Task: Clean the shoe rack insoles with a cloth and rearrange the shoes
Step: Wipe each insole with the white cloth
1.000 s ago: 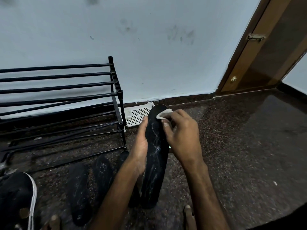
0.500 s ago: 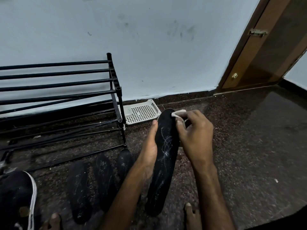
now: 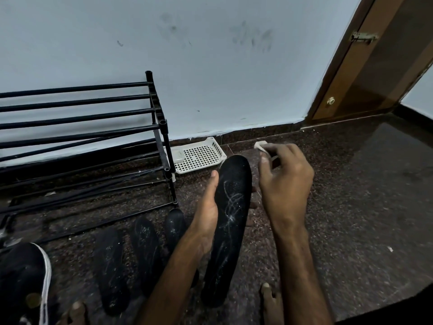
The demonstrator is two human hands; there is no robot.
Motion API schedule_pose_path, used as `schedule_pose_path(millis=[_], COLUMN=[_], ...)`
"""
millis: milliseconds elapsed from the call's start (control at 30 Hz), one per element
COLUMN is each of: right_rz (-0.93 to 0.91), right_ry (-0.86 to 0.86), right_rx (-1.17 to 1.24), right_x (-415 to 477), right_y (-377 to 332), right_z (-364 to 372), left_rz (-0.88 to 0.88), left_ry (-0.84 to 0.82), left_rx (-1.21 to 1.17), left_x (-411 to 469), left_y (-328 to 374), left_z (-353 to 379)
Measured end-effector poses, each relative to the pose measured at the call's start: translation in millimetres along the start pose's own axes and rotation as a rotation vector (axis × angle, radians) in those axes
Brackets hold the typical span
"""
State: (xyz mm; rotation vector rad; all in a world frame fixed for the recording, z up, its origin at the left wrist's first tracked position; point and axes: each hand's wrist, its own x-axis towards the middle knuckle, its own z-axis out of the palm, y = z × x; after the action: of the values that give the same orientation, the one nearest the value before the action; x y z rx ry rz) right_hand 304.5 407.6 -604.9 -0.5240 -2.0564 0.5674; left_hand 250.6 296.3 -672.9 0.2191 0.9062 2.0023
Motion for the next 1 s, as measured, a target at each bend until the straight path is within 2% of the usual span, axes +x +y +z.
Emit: schedule_pose_path(millis=[67,133,200,267,333,433,500,567,700,767,867,1000], right_rz=[-0.121,-0.190,-0.096,0.103,0.199,0.099,-0.026,-0.106,0.178,0.247,0.150,-0.078], right_ry=[-0.073,-0.283,-0.370,-0.287,-0.165,-0.112,-0.227,-0.311,-0.269,-0.189,-0.135,-0.332], right_rx=[0.069,0.080,0.015,-0.093,-0.167,-0.057,0.048,0.029,-0.158,-0.186,0.012,0.121], right_x=[-3.3,-11.3,-19.7,-24.2,-24.1,-18.1,-16.3,-21.3,-30.9,-31.4,-22.1,-23.1], right_y=[-6.6,-7.7,4.9,24.0,36.4,23.3,0.6,-6.6,32.0,43.6,19.8,-13.6], right_z=[0.9,7.0,14.2,11.7,2.8,-0.4,7.9,20.6,18.4,6.4,5.4,25.1], left_rz=[0.009,0.022,0.028,0.027,0.061,0.059,0.044,0.038,0.049,0.068,0.040,0.055], left_ry=[0.016,0.021,0.033,0.083,0.126,0.139,0.127,0.109,0.131,0.140,0.149,0.138], left_rx=[-0.050,-0.144,-0.153,0.006,0.085,0.089,0.027,-0.093,0.059,0.082,0.045,-0.142], left_x=[3.0,3.7,3.2,0.9,0.6,1.3,2.5,3.3,2.8,4.5,8.6,10.5], left_y=[-2.3,-2.1,-0.4,2.3,5.3,7.4,4.1,0.3,4.9,6.7,3.1,-3.7], left_z=[-0.7,1.0,0.0,-1.8,-5.8,-7.6,-4.6,-5.2,-9.0,-12.5,-17.9,-13.2])
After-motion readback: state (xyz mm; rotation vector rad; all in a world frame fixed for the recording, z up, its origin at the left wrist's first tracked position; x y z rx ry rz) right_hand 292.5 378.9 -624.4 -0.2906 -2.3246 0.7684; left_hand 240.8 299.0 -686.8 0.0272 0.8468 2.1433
